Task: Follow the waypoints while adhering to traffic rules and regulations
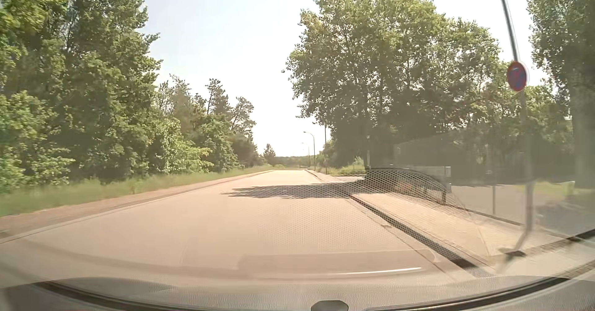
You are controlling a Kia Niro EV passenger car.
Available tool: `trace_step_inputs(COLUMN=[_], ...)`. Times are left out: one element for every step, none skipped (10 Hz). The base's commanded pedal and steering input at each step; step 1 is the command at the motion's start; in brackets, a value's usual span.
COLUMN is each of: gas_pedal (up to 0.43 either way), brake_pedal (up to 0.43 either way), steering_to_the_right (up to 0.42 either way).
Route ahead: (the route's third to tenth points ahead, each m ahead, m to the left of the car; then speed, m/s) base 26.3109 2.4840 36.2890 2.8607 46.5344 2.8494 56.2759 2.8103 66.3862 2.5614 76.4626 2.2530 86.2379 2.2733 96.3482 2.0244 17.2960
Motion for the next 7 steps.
trace_step_inputs(gas_pedal=[0.169,0.169,0.169,0.169,0.169,0.169,0.169], brake_pedal=[0.0,0.0,0.0,0.0,0.0,0.0,0.0], steering_to_the_right=[-0.003,-0.003,-0.003,-0.003,-0.003,-0.003,-0.003])
